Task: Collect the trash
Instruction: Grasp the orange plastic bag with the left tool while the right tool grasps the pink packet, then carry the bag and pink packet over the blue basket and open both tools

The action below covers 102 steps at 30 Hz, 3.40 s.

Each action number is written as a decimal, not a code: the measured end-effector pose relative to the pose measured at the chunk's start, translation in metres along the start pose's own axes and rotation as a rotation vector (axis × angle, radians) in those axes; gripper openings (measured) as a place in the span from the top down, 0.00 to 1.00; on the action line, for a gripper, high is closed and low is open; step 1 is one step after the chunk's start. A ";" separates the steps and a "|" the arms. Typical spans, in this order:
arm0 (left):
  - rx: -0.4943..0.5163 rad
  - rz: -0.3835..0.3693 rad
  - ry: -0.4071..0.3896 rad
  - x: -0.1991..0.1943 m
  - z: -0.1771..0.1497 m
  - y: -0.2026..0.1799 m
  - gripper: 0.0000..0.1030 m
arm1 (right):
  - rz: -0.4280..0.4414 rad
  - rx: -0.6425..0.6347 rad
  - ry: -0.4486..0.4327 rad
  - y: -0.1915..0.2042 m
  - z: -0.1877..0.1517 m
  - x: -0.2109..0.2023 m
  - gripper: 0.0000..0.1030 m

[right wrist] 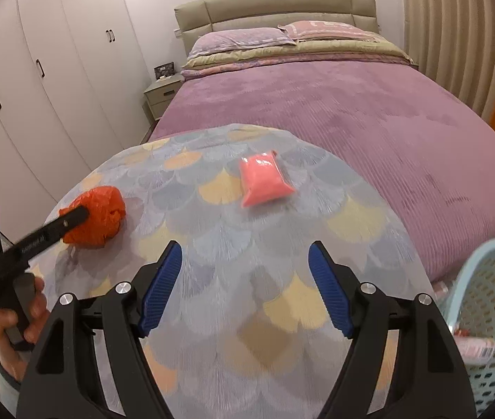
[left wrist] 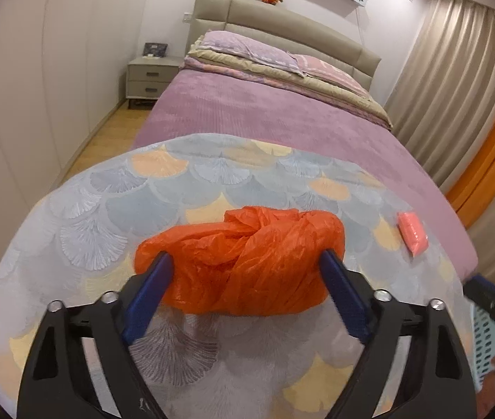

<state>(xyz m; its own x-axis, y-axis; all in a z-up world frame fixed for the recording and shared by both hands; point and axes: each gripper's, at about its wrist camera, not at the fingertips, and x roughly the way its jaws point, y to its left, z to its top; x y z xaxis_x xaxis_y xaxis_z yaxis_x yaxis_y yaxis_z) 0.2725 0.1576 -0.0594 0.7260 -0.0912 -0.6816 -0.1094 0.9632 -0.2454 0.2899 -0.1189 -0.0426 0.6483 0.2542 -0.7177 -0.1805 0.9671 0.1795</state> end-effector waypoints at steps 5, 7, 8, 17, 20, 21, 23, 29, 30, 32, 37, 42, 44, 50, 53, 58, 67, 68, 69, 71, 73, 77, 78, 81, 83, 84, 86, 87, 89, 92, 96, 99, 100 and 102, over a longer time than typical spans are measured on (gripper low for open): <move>0.016 -0.032 -0.011 0.000 -0.005 -0.002 0.44 | -0.025 0.002 0.001 -0.002 0.015 0.028 0.29; 0.035 -0.028 -0.030 -0.004 -0.008 -0.006 0.50 | -0.030 0.006 0.004 -0.004 0.022 0.039 0.29; 0.034 -0.031 -0.037 -0.005 -0.009 -0.006 0.53 | -0.033 0.007 0.006 -0.004 0.024 0.043 0.29; 0.014 -0.037 -0.060 -0.005 -0.009 -0.009 0.58 | -0.070 0.033 0.053 -0.012 0.039 0.085 0.29; 0.011 -0.036 -0.059 -0.005 -0.010 -0.010 0.58 | -0.077 0.034 0.052 -0.012 0.043 0.089 0.29; 0.013 -0.036 -0.060 -0.005 -0.010 -0.010 0.58 | -0.080 0.036 0.057 -0.013 0.046 0.092 0.29; 0.016 -0.033 -0.060 -0.006 -0.010 -0.011 0.58 | -0.087 0.033 0.060 -0.013 0.048 0.096 0.29; 0.021 -0.030 -0.060 -0.005 -0.009 -0.011 0.58 | -0.096 -0.025 0.053 -0.005 0.046 0.098 0.51; 0.021 -0.030 -0.060 -0.005 -0.008 -0.012 0.58 | -0.100 -0.031 0.051 -0.003 0.045 0.098 0.53; 0.020 -0.029 -0.060 -0.005 -0.008 -0.012 0.58 | -0.120 -0.031 0.042 -0.003 0.044 0.096 0.55; 0.030 -0.030 -0.076 -0.008 -0.007 -0.013 0.60 | -0.098 -0.021 -0.015 -0.005 0.040 0.084 0.56; 0.088 -0.029 -0.141 -0.020 -0.009 -0.027 0.63 | -0.116 -0.028 -0.049 0.000 0.030 0.067 0.57; 0.114 -0.053 -0.156 -0.028 -0.008 -0.036 0.64 | -0.074 0.039 -0.022 -0.011 0.021 0.057 0.57; 0.142 -0.124 -0.183 -0.057 -0.011 -0.064 0.65 | -0.021 0.140 -0.047 -0.032 0.006 0.008 0.57; 0.140 -0.178 -0.201 -0.073 -0.011 -0.078 0.65 | -0.042 0.159 -0.092 -0.042 0.001 -0.025 0.57; 0.182 -0.260 -0.227 -0.095 -0.017 -0.117 0.65 | -0.160 0.138 -0.191 -0.060 -0.014 -0.083 0.57; 0.251 -0.407 -0.172 -0.095 -0.042 -0.198 0.65 | -0.317 0.192 -0.247 -0.117 -0.043 -0.146 0.57; 0.260 -0.426 -0.159 -0.093 -0.045 -0.209 0.65 | -0.333 0.210 -0.243 -0.127 -0.047 -0.150 0.57; 0.270 -0.439 -0.149 -0.091 -0.047 -0.217 0.65 | -0.341 0.220 -0.241 -0.133 -0.048 -0.153 0.57; 0.300 -0.464 -0.121 -0.084 -0.055 -0.240 0.65 | -0.356 0.258 -0.227 -0.151 -0.055 -0.158 0.57; 0.322 -0.487 -0.086 -0.075 -0.062 -0.259 0.65 | -0.362 0.292 -0.212 -0.166 -0.061 -0.160 0.57; 0.353 -0.563 0.052 -0.047 -0.079 -0.296 0.65 | -0.396 0.382 -0.150 -0.202 -0.079 -0.162 0.57; 0.356 -0.564 0.074 -0.040 -0.083 -0.302 0.65 | -0.395 0.408 -0.131 -0.211 -0.084 -0.160 0.57; 0.377 -0.576 0.133 -0.021 -0.096 -0.320 0.65 | -0.403 0.447 -0.101 -0.229 -0.097 -0.157 0.57; 0.392 -0.577 0.157 -0.013 -0.106 -0.329 0.65 | -0.408 0.479 -0.074 -0.243 -0.105 -0.153 0.57; 0.400 -0.574 0.163 -0.011 -0.110 -0.333 0.65 | -0.404 0.490 -0.067 -0.246 -0.109 -0.152 0.56; 0.419 -0.563 0.172 -0.007 -0.118 -0.338 0.65 | -0.391 0.518 -0.055 -0.256 -0.115 -0.150 0.55; 0.428 -0.559 0.178 -0.004 -0.121 -0.341 0.63 | -0.388 0.524 -0.053 -0.260 -0.117 -0.149 0.55; 0.446 -0.565 0.191 0.000 -0.125 -0.347 0.59 | -0.383 0.541 -0.052 -0.266 -0.121 -0.147 0.54; 0.471 -0.556 0.169 -0.003 -0.126 -0.352 0.47 | -0.375 0.557 -0.056 -0.271 -0.126 -0.147 0.51; 0.485 -0.559 0.150 -0.012 -0.123 -0.349 0.38 | -0.382 0.552 -0.075 -0.270 -0.127 -0.149 0.43; 0.475 -0.561 0.132 -0.021 -0.119 -0.342 0.36 | -0.372 0.542 -0.086 -0.265 -0.126 -0.153 0.43; 0.467 -0.562 0.124 -0.025 -0.118 -0.337 0.35 | -0.366 0.535 -0.093 -0.262 -0.126 -0.156 0.43; 0.459 -0.559 0.110 -0.032 -0.116 -0.332 0.31 | -0.360 0.524 -0.099 -0.258 -0.125 -0.159 0.43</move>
<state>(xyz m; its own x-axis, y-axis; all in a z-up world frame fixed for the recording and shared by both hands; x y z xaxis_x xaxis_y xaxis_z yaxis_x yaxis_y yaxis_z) 0.2070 -0.1884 -0.0367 0.5149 -0.6019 -0.6104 0.5706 0.7721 -0.2799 0.1410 -0.4108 -0.0587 0.6705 -0.1112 -0.7335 0.4302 0.8638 0.2623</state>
